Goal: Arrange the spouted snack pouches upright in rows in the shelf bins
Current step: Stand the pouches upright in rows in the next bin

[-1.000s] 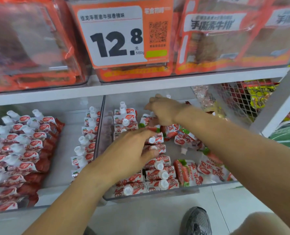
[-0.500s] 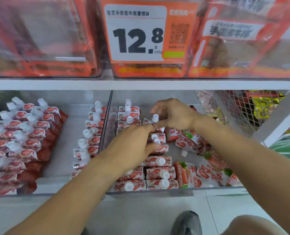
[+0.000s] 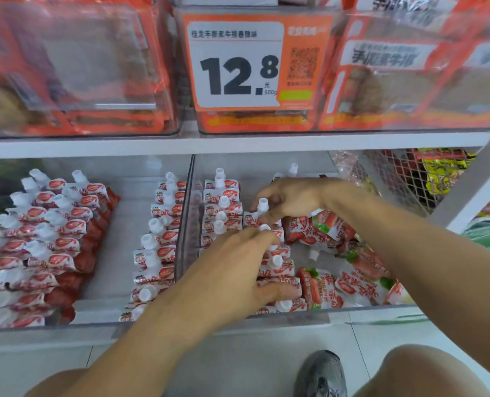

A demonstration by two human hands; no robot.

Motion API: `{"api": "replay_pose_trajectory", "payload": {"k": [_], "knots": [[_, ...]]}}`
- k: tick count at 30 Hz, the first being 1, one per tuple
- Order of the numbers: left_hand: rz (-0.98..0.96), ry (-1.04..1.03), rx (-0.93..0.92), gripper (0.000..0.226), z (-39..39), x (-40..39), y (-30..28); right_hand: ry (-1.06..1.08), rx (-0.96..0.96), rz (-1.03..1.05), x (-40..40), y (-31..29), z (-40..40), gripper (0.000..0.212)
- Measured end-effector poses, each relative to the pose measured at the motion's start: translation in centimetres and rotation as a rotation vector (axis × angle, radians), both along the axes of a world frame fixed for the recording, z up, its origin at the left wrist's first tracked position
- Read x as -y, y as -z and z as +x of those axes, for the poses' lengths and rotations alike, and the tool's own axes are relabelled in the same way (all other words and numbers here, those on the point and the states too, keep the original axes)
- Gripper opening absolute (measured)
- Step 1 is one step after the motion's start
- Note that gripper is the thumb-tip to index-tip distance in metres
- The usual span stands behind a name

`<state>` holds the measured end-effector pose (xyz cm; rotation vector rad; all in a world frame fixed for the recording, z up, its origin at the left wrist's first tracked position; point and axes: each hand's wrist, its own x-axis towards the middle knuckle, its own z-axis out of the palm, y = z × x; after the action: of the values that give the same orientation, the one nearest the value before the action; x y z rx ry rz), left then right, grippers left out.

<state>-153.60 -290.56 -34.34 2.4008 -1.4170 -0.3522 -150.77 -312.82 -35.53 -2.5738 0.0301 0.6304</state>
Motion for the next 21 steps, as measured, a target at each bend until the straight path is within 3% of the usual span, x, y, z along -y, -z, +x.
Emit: {"api": "replay_pose_trajectory", "payload": {"k": [3, 6, 11, 14, 16, 18, 21], "knots": [[-0.022, 0.049, -0.013, 0.068, 0.1, -0.2, 0.2, 0.02, 0.009, 0.019, 0.2, 0.4, -0.3, 0.025], [-0.082, 0.062, 0.015, 0.059, 0.0, -0.4, 0.5, 0.059, 0.016, 0.041, 0.3, 1.0, -0.5, 0.006], [-0.25, -0.042, 0.169, 0.054, 1.9, 1.4, 0.6, 0.037, -0.101, 0.016, 0.4, -0.2, -0.3, 0.022], [-0.116, -0.076, 0.096, 0.058, 3.5, 3.2, 0.7, 0.026, -0.074, -0.041, 0.6, -0.2, -0.9, 0.029], [-0.038, -0.059, 0.038, 0.046, 3.9, 3.9, 1.0, 0.134, 0.098, -0.02, 1.0, -1.3, -2.0, 0.034], [-0.038, -0.059, 0.001, 0.038, 3.9, 4.0, 1.3, 0.21, 0.255, -0.137, 1.7, -2.6, -3.1, 0.045], [-0.042, -0.041, -0.002, 0.038, 3.7, 3.9, 1.5, 0.172, 0.032, -0.523, 1.6, -3.3, -4.8, 0.085]]}}
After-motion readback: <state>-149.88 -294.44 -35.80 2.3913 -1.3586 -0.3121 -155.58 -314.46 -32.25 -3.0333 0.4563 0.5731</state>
